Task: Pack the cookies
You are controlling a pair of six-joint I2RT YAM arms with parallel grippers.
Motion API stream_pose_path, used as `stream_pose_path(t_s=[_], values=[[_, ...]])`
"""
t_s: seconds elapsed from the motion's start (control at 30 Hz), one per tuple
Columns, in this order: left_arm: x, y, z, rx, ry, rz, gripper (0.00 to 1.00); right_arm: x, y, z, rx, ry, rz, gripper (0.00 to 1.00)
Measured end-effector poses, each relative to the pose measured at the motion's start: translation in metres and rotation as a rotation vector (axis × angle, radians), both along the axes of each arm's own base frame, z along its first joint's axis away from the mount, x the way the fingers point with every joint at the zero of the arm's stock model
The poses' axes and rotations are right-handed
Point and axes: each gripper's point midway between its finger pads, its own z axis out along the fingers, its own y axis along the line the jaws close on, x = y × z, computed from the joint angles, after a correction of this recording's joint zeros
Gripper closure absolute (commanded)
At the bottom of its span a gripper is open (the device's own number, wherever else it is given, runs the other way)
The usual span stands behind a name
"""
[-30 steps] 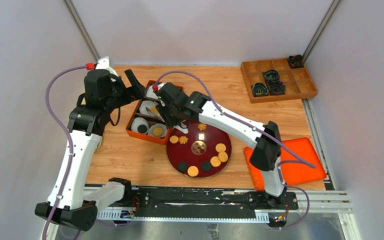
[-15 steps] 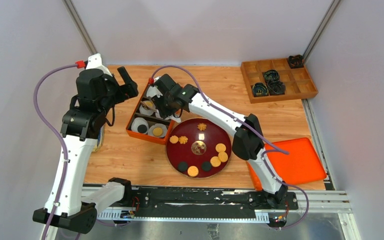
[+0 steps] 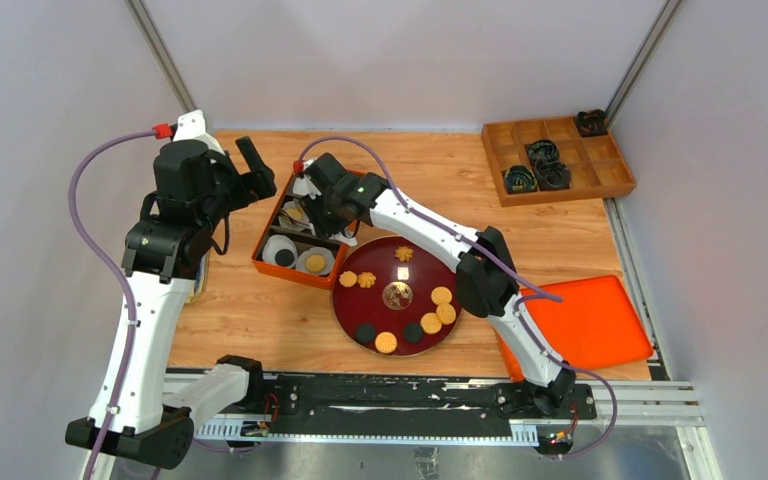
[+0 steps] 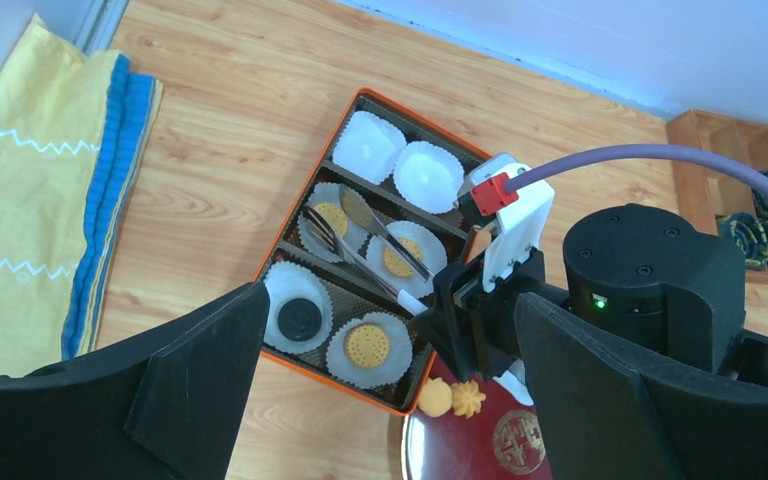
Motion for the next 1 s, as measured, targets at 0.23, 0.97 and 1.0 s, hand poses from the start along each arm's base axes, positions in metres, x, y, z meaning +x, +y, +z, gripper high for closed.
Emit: stream_pose_path(t_s=[0.23,0.97,1.0], values=[[-0.001,0.000,0.001,0.009,-0.005,-0.005,0.00,0.005,0.001,0.002,0.005,-0.024,0.002,0.51],[-0.006,-0.003,0.004,-0.001,-0.017,-0.031,0.00,-0.019,-0.038,0.035,0.014,-0.069,-0.014,0.60],[-0.007,-0.004,0.005,-0.003,-0.018,-0.032,0.00,-0.025,-0.045,0.046,0.023,-0.083,-0.017,0.59]])
